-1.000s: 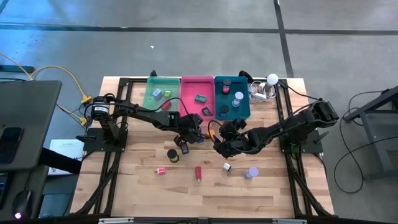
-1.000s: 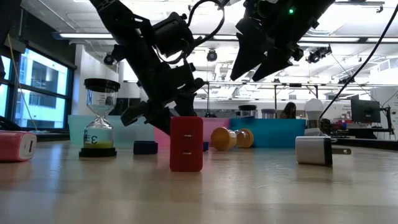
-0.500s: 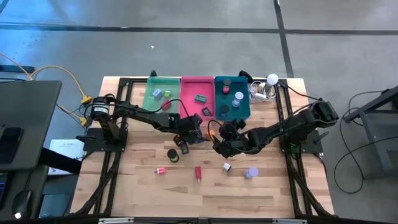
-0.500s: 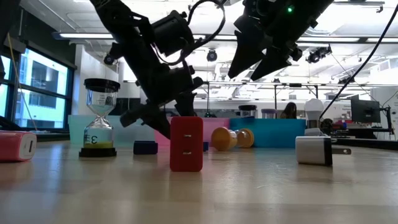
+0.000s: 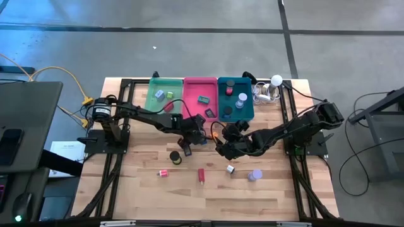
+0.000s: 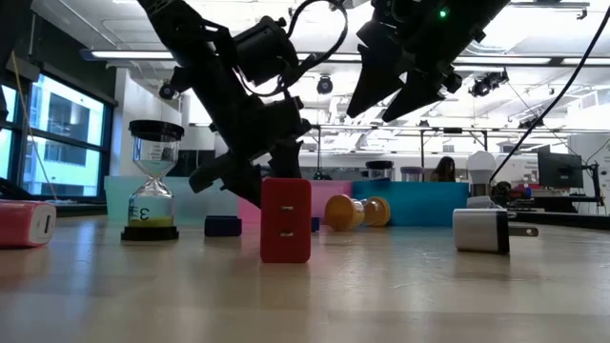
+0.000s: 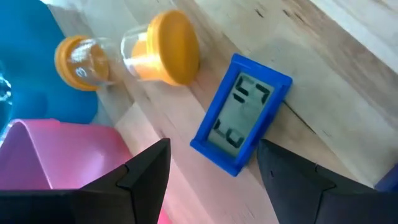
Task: Pick & Place Office items
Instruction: Put the light blue digital clock into the pink bin
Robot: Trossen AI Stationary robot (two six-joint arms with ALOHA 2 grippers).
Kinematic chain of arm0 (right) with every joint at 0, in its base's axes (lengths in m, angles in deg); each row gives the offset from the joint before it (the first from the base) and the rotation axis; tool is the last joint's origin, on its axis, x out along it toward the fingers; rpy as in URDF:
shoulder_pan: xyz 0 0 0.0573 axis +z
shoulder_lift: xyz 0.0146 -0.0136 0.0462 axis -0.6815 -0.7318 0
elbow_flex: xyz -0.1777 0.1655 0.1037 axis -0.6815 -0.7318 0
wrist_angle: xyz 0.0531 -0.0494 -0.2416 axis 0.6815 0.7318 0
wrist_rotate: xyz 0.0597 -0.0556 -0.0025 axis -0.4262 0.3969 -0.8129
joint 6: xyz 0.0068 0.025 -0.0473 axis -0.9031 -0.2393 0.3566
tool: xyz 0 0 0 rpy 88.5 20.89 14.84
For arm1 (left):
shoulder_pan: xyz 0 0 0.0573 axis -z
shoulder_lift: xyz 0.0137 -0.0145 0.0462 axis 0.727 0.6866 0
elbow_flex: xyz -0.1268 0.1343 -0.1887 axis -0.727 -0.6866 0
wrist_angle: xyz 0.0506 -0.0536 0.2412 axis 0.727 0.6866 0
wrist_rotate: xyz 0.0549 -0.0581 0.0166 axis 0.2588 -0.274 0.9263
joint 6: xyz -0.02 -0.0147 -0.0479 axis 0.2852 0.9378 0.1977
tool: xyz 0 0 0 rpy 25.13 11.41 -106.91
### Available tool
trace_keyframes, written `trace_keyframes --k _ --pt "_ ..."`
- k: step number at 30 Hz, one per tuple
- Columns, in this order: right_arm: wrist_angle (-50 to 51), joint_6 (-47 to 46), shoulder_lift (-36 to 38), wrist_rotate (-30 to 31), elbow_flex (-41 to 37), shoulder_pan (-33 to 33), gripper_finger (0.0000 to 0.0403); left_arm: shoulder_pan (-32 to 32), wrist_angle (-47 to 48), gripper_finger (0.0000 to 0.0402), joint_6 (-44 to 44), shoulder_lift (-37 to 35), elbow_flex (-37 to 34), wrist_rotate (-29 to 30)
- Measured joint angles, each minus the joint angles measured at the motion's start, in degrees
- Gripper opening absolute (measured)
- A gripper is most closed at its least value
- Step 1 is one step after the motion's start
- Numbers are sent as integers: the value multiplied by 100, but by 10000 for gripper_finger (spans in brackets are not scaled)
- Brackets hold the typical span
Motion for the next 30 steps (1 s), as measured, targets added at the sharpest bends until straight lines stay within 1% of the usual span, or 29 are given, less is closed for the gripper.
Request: trace_keyframes --k 4,7,9,12,13,20,26,30 --pt "-8 4 0 -6 0 0 389 -2 -129 231 27 0 0 -9" --pt "-20 7 0 -9 0 0 389 -4 -122 231 271 0 0 -11" --pt "-22 9 0 -11 0 0 389 6 -113 231 199 0 0 -12" --pt "-20 9 0 -13 0 0 389 97 -78 231 770 0 0 83" --pt "-20 9 0 -13 0 0 389 120 -120 231 815 0 0 114" --pt "-17 13 0 -13 0 0 389 136 -85 231 612 -71 0 240" --pt "1 96 34 16 0 55 389 140 179 228 402 -371 0 209" --pt "-21 183 74 317 2 142 389 120 183 223 193 -512 17 120"
